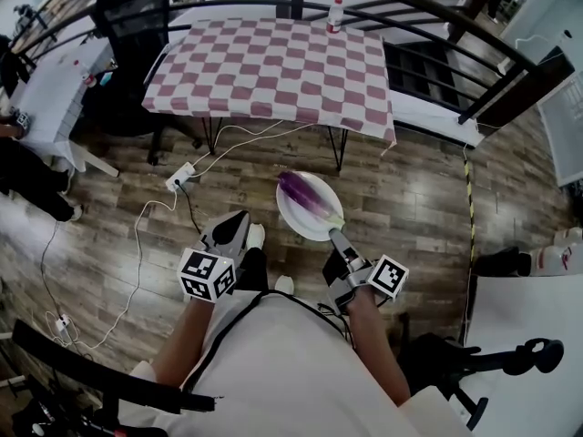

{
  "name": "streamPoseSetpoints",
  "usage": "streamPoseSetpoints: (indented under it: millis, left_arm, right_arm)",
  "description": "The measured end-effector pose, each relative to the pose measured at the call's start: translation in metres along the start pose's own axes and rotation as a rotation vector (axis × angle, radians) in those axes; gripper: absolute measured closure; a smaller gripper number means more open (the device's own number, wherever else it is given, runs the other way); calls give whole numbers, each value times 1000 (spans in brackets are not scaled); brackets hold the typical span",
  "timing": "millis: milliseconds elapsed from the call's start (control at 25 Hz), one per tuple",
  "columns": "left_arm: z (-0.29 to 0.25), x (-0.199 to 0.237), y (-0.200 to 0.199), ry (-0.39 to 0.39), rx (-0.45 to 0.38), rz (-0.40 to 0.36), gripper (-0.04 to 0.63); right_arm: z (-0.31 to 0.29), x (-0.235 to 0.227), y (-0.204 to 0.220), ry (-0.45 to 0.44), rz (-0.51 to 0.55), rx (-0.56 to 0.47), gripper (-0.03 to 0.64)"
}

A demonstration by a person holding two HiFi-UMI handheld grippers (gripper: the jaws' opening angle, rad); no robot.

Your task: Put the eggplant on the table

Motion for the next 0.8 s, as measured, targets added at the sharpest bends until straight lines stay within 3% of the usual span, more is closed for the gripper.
streamPoseSetpoints:
  millis: [800]
  left_arm:
    - [-45, 60, -25, 22, 22, 14, 589]
  right_arm:
    - [-64, 1, -34, 16, -19, -17, 584]
Point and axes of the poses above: the fingertips, and each gripper's own axes: z backward along the fingers, x to its left, y out of its underside, the point moved 2 cm from there along z, backward along the fingers, and after that the axes turned 9 degrees about x, right-handed, at the moved point
